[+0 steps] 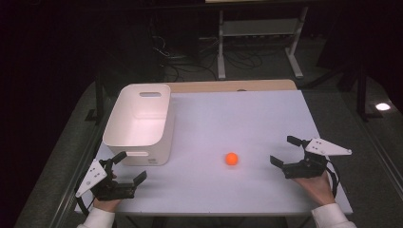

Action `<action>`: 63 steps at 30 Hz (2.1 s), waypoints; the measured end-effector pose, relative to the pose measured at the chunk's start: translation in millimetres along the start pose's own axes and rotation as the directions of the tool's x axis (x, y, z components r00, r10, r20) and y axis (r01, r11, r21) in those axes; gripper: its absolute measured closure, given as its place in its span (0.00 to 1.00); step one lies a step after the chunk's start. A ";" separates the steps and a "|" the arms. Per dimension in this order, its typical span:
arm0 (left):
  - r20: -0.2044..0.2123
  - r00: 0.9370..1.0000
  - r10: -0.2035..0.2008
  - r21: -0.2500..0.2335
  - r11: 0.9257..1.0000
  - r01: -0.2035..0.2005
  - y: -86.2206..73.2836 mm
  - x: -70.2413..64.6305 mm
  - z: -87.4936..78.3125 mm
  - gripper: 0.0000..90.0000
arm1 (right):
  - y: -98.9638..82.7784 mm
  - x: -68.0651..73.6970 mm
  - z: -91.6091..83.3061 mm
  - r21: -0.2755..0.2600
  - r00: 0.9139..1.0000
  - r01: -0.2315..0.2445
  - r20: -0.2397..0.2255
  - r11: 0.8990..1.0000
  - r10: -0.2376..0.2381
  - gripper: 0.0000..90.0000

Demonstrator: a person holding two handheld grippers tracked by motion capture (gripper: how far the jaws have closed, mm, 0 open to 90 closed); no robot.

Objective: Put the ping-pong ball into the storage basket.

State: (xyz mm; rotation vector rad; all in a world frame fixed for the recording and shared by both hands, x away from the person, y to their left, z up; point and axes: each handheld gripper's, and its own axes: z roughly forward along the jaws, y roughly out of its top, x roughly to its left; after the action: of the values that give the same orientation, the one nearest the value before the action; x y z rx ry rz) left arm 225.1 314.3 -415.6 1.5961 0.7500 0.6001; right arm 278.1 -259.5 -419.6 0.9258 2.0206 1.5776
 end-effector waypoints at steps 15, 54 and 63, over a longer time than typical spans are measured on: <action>0.017 1.000 -0.002 -0.004 1.000 0.002 0.1 -1.2 1.1 0.00 | 2.7 11.6 13.8 0.096 0.999 0.022 -0.038 0.995 -0.019 0.00; 0.009 1.000 0.008 0.002 1.000 -0.008 1.1 -2.2 -0.4 0.00 | 44.9 22.0 47.2 0.262 0.979 0.146 -0.175 0.954 -0.101 0.00; 0.010 1.000 -0.004 -0.005 1.000 0.004 1.5 -3.5 -0.8 0.00 | 50.0 27.2 56.9 0.279 0.972 0.173 -0.205 0.945 -0.118 0.00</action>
State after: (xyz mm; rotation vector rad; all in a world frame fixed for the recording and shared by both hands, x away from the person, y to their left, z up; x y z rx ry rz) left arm 222.4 312.1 -413.9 1.5916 0.7435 0.5908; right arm 310.1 -194.2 -385.2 0.7293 2.4448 1.3486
